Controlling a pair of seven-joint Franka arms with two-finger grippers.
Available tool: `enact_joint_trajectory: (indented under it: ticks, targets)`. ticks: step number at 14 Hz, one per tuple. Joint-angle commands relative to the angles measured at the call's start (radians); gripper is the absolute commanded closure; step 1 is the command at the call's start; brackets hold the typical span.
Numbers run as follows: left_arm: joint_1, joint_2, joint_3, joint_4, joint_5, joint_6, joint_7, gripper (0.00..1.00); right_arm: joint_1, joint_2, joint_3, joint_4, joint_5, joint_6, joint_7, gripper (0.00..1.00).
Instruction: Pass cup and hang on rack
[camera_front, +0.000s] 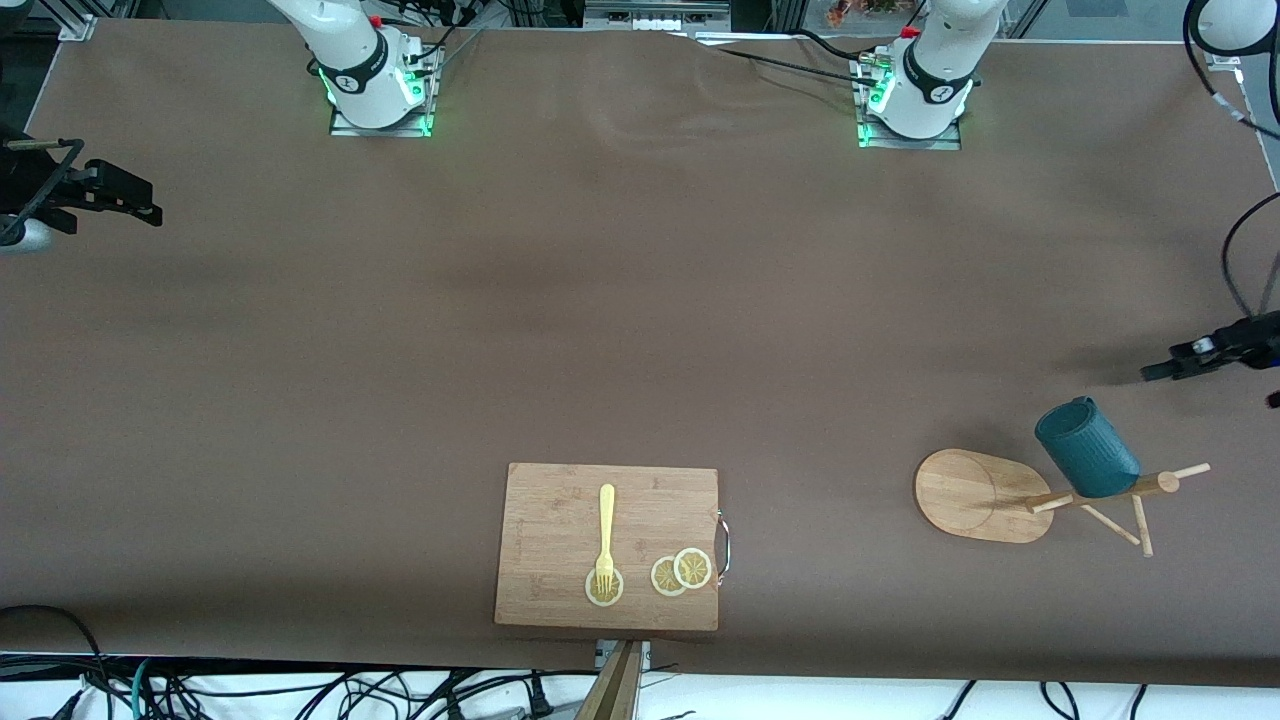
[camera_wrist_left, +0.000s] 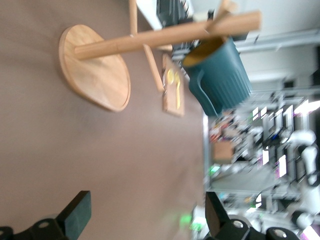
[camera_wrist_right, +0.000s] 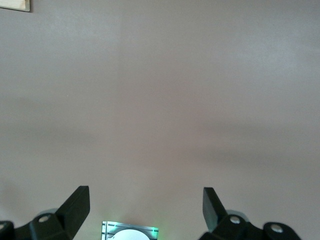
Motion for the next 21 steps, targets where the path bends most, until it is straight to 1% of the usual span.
enact_joint_trajectory:
  ticks: [1, 4, 5, 7, 9, 11, 13, 15, 17, 19, 21]
  targets:
    - [0.013, -0.065, 0.006, 0.116, 0.141, -0.073, 0.009, 0.0, 0.0, -0.008, 0.001, 0.005, 0.013, -0.013, 0.009, 0.0]
    - [0.032, -0.124, 0.006, 0.222, 0.227, -0.144, 0.008, 0.0, 0.0, -0.008, 0.001, 0.005, 0.013, -0.012, 0.009, 0.0]
    - [0.029, -0.176, 0.004, 0.239, 0.265, -0.152, 0.005, 0.0, 0.0, -0.008, 0.001, 0.005, 0.013, -0.012, 0.008, 0.0]
    - [0.012, -0.288, 0.0, 0.239, 0.33, -0.152, -0.003, 0.0, 0.0, -0.008, 0.0, 0.005, 0.013, -0.013, 0.009, 0.0]
    - [-0.041, -0.374, -0.002, 0.241, 0.377, -0.152, -0.035, 0.0, 0.0, -0.008, 0.0, 0.005, 0.013, -0.013, 0.009, 0.0]
    - [-0.118, -0.454, -0.002, 0.245, 0.431, -0.146, -0.098, 0.0, 0.0, -0.008, 0.0, 0.005, 0.013, -0.015, 0.008, 0.0]
    - [-0.221, -0.528, -0.005, 0.245, 0.501, -0.14, -0.19, 0.0, 0.0, -0.008, 0.0, 0.005, 0.013, -0.014, 0.009, 0.0]
    - [-0.327, -0.575, -0.006, 0.245, 0.561, -0.141, -0.341, 0.0, 0.0, -0.008, 0.0, 0.005, 0.013, -0.013, 0.009, 0.0]
    - [-0.417, -0.597, -0.008, 0.244, 0.606, -0.143, -0.476, 0.0, 0.0, -0.008, 0.0, 0.005, 0.013, -0.013, 0.008, 0.0]
    - [-0.515, -0.599, -0.013, 0.239, 0.653, -0.141, -0.614, 0.0, 0.0, -0.008, 0.0, 0.005, 0.013, -0.013, 0.008, 0.0]
    - [-0.659, -0.596, -0.016, 0.236, 0.739, -0.135, -0.801, 0.0, 0.0, -0.008, 0.0, 0.005, 0.013, -0.013, 0.008, 0.0]
